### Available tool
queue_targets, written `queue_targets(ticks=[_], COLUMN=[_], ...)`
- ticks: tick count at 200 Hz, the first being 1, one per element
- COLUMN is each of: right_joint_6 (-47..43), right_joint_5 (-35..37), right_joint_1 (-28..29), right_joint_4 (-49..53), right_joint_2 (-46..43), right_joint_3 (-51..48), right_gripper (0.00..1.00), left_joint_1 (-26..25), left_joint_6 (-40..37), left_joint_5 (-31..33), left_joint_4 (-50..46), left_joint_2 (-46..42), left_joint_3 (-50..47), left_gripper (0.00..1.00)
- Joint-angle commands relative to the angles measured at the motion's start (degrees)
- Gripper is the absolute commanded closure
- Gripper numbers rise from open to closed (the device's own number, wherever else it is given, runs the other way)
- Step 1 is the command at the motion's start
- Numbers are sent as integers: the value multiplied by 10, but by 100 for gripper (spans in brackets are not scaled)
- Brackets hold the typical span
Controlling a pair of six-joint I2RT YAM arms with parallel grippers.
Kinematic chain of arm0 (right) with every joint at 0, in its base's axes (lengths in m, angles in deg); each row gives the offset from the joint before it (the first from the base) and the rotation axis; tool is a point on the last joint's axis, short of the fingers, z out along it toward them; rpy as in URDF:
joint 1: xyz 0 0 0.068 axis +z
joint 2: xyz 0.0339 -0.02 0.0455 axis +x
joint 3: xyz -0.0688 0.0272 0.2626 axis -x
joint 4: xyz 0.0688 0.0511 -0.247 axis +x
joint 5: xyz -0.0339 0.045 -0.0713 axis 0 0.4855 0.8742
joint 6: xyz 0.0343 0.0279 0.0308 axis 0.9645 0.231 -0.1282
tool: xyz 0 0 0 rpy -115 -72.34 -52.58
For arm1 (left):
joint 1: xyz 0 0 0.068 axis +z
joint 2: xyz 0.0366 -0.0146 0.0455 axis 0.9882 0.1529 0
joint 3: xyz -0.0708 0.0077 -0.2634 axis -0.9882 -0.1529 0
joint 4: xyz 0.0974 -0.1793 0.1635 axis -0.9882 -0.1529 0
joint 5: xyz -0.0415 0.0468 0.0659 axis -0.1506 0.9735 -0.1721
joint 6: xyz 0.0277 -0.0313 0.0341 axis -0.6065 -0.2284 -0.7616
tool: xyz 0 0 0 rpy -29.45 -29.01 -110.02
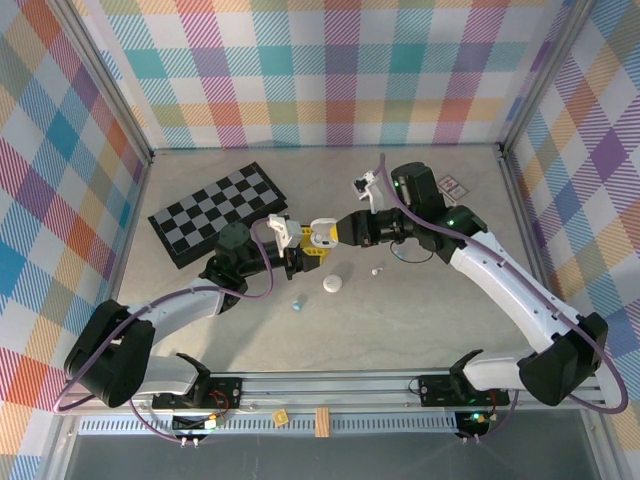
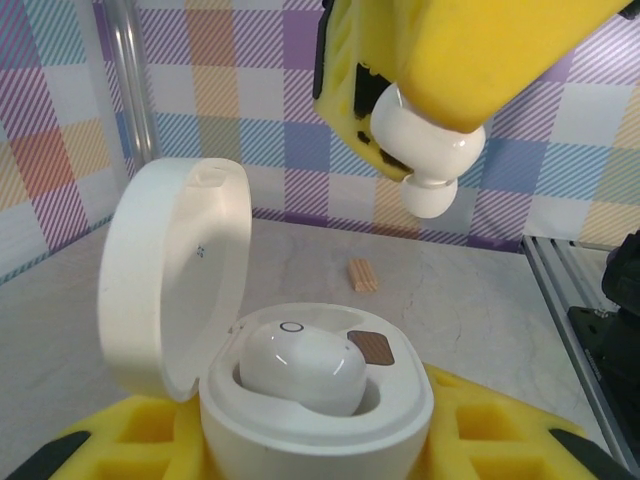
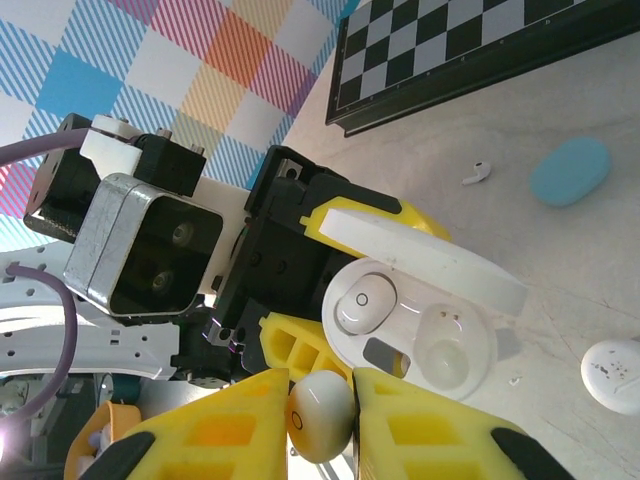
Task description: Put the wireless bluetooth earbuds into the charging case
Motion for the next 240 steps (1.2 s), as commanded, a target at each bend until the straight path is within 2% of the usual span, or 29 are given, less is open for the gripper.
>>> queue_targets(ticks=[1, 39, 112, 187, 208, 223, 240], right_joint_6=[-10, -13, -12, 4, -3, -4, -3], right_joint_5=[-19, -17, 3, -35, -17, -7, -6], right_joint_1=[-4, -8, -15, -15, -15, -15, -15], right_joint_4=[-28, -29, -32, -38, -21, -17, -13], right_joint_2=[8, 21, 29, 48, 45, 41, 37], right_joint_3=[6, 4, -5, -5, -6, -5, 0], right_gripper=[79, 79, 79, 78, 75, 67, 64], left_joint_1=[-6, -7, -6, -7, -7, -6, -7], left_joint_6=[14, 35, 43, 45, 46, 47, 47], left_joint_5=[-19, -19, -23, -15, -16, -16, -17], left_joint_4=[49, 86, 97, 104, 105, 105, 106], left_joint_2=[8, 13, 9, 12, 12, 12, 12], left_joint_3=[15, 11, 11, 14, 14, 14, 15], left_gripper=[67, 67, 67, 67, 67, 67, 67])
